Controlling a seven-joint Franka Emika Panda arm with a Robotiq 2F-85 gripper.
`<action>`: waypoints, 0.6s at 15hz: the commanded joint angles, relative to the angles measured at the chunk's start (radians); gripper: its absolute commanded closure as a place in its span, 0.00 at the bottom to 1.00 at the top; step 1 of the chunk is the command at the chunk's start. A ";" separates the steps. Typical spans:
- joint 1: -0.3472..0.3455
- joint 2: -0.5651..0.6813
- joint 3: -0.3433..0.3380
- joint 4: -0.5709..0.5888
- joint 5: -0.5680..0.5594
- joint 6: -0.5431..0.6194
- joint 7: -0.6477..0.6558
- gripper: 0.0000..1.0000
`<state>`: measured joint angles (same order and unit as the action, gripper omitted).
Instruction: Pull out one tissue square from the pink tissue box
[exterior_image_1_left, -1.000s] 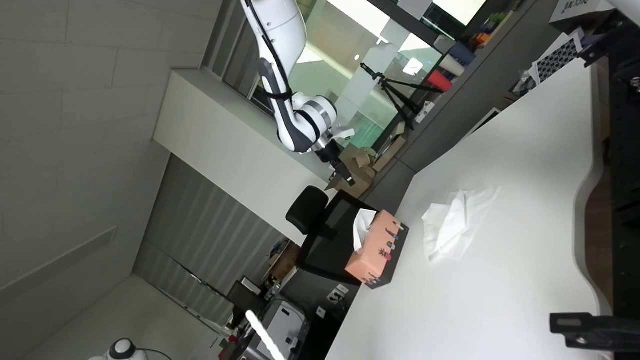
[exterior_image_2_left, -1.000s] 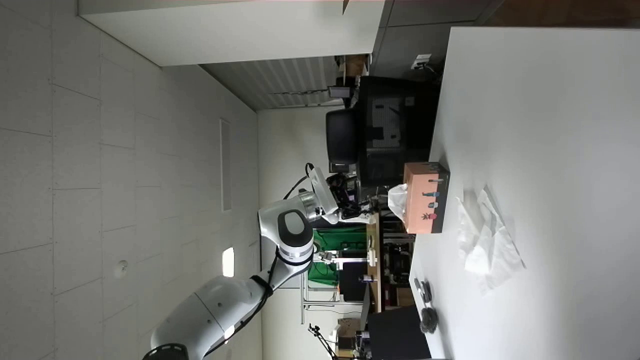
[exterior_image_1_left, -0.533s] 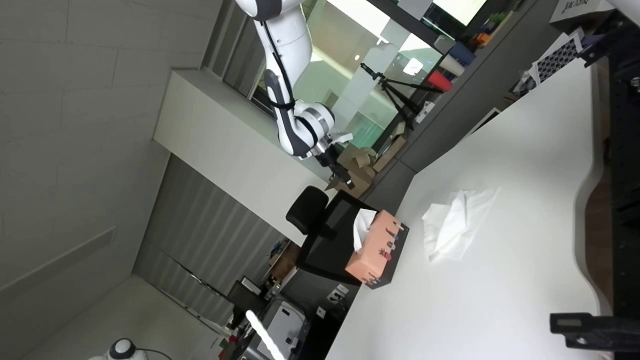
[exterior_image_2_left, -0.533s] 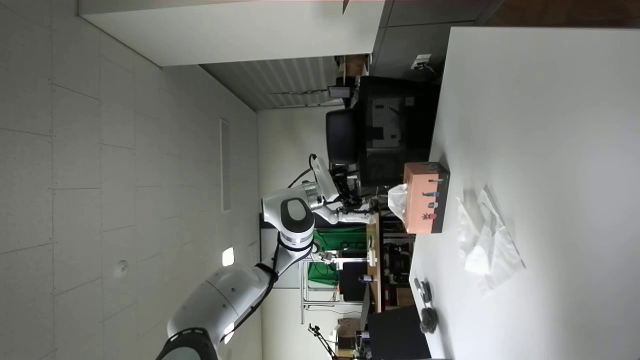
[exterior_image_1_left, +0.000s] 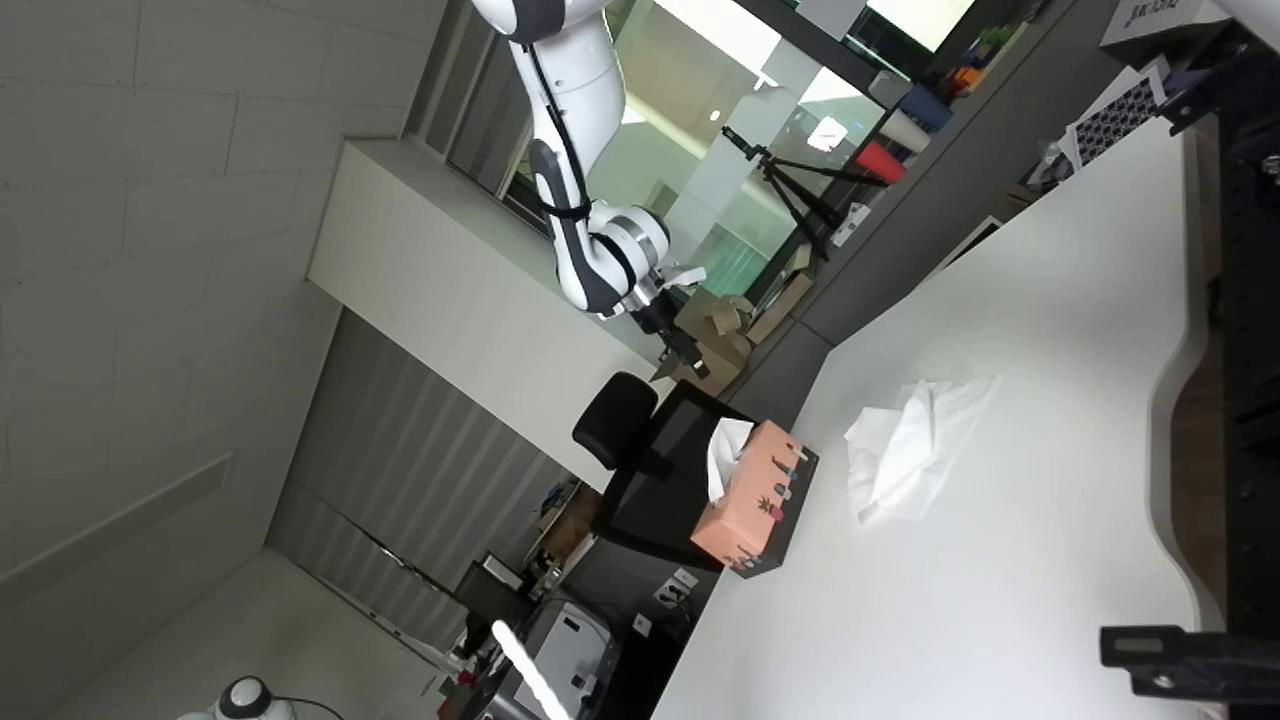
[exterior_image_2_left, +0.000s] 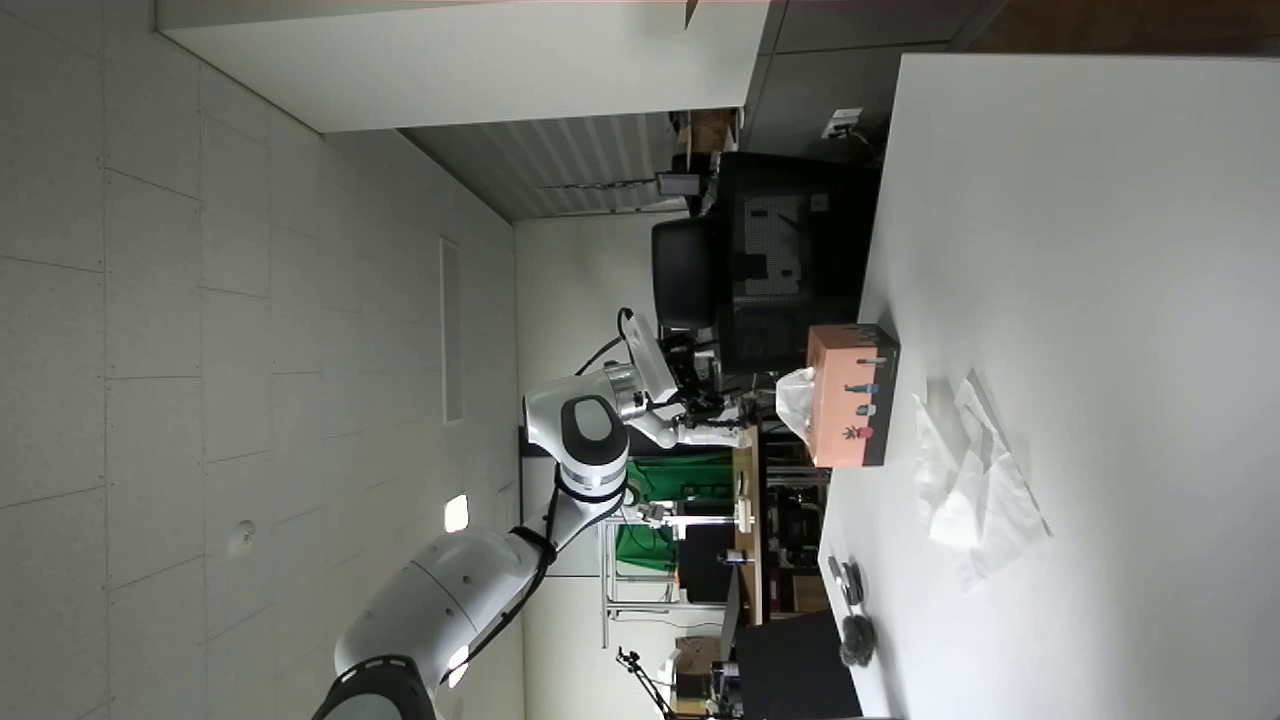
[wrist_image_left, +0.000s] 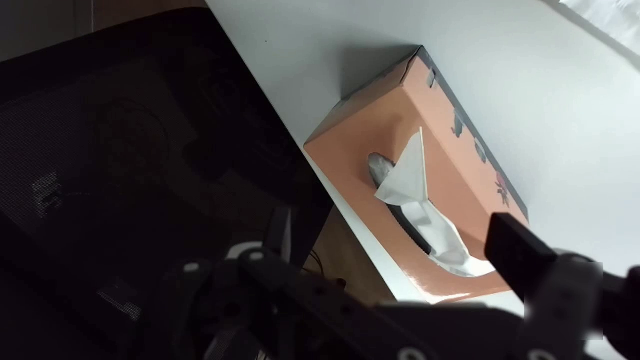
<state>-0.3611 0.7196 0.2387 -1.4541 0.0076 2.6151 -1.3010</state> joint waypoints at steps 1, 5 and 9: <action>0.022 -0.004 -0.027 0.000 0.029 -0.001 -0.015 0.00; 0.022 -0.004 -0.027 0.000 0.029 -0.001 -0.015 0.00; -0.021 0.042 0.057 0.037 0.099 -0.028 -0.180 0.00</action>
<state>-0.3587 0.7284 0.2485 -1.4561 0.0479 2.6144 -1.3653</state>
